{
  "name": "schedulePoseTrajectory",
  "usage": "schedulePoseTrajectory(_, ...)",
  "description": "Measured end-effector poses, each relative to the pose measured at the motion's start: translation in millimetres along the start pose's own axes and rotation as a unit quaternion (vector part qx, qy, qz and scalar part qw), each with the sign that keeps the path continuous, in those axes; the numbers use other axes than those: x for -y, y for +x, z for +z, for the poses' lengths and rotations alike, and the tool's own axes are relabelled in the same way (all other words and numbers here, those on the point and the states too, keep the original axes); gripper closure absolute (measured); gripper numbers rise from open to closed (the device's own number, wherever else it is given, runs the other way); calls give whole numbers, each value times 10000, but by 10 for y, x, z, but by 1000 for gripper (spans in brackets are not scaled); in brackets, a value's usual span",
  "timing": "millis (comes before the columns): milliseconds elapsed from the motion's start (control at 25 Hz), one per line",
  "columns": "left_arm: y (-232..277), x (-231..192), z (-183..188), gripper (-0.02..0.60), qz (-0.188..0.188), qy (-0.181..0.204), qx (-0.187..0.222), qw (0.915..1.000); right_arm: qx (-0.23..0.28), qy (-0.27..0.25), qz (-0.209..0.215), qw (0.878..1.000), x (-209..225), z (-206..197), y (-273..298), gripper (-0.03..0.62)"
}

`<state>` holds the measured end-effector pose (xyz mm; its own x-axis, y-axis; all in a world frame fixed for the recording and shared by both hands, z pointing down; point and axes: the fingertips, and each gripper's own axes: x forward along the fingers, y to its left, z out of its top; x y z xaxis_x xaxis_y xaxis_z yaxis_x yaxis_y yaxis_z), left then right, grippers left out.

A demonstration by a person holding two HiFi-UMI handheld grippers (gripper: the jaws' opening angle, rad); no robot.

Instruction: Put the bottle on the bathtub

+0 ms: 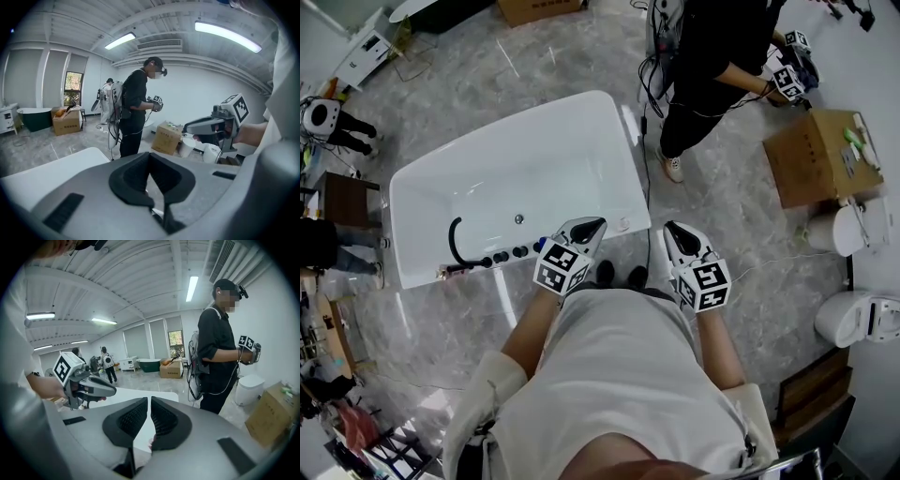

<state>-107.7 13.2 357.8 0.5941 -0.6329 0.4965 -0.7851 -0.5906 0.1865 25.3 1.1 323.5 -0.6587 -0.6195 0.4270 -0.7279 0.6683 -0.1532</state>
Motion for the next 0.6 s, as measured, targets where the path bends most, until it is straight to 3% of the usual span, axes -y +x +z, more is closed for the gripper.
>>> schedulePoseTrajectory(600, -229, -24, -167, 574, 115, -58, 18, 9999, 35, 93, 28, 9999, -236, -101, -44, 549)
